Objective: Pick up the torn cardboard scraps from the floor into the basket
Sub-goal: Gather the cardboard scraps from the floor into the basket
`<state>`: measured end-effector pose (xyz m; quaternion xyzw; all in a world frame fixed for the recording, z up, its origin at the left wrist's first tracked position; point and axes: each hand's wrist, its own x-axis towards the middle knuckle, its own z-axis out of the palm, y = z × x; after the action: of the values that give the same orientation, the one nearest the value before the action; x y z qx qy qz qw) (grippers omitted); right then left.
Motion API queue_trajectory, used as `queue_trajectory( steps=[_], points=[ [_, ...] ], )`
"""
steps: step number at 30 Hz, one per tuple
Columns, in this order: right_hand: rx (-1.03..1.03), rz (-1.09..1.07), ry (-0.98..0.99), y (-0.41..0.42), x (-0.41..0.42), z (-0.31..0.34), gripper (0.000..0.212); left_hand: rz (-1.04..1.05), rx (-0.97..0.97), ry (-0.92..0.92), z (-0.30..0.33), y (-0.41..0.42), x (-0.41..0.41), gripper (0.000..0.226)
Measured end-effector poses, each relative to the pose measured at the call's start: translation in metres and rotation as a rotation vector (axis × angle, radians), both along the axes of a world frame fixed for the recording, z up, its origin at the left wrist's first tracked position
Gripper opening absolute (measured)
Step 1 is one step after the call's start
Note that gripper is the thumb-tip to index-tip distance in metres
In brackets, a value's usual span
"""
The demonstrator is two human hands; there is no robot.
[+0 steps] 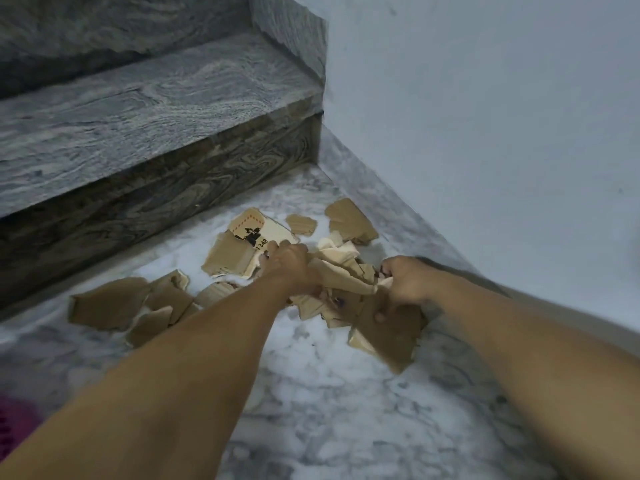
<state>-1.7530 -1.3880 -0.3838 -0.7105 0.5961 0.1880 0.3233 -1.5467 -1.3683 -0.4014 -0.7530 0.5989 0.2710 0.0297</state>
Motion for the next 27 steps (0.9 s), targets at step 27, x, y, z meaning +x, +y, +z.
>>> queue_trajectory(
  steps=[27],
  points=[
    [-0.261, 0.248, -0.193, 0.062, 0.163, 0.239, 0.037, 0.295, -0.22, 0.242, 0.25, 0.131, 0.22, 0.04]
  ],
)
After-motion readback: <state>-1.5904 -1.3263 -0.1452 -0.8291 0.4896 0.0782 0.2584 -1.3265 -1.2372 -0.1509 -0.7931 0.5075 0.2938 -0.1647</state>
